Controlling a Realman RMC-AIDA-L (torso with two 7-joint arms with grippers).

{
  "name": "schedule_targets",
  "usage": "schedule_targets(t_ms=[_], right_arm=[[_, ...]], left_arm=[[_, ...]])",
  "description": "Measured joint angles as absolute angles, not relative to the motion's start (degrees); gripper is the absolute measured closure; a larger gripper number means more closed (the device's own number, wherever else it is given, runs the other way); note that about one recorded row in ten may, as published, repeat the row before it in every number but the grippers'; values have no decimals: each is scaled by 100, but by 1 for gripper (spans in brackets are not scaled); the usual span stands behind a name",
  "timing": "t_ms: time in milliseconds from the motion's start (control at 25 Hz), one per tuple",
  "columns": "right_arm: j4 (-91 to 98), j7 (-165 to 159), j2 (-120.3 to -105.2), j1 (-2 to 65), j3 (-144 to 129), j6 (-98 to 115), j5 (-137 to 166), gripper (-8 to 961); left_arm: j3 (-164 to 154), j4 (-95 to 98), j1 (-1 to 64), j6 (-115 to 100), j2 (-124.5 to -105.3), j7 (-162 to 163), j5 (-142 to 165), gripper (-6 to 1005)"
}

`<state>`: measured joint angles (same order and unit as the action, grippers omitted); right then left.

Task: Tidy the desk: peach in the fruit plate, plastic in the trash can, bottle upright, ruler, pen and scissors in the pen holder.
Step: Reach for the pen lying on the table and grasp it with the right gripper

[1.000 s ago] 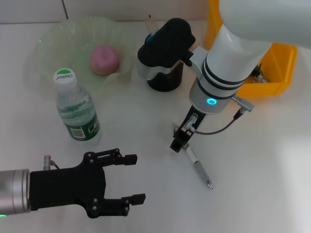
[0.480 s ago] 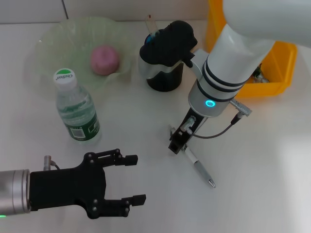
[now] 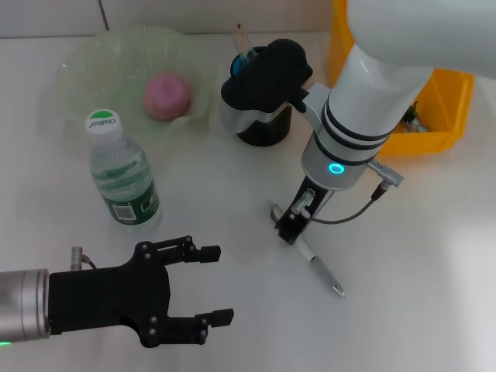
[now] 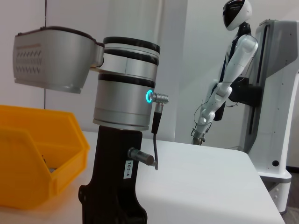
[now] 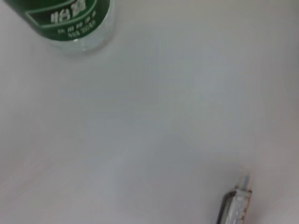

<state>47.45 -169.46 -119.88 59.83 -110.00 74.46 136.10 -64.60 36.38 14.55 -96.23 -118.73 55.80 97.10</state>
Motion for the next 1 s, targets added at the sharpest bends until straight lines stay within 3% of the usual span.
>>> schedule_targets(t_ms=[320,680,1000], right_arm=[[4729,-16947,-11988,6030,-11057,7489,13625,787],[5044,-16947,-11988,5921,-10979,7576,13756,821],[6460,-16925,-11960,5244,-9677,8126,14496,909]], left_arm=[[-6447,3639,1459,-9624,-11874,5552,9706,199],[-6417,3638,1459,-9635,-11874,5502,9693,199],[-6433,3639,1459,-9658,-11874,5501,9693,199]])
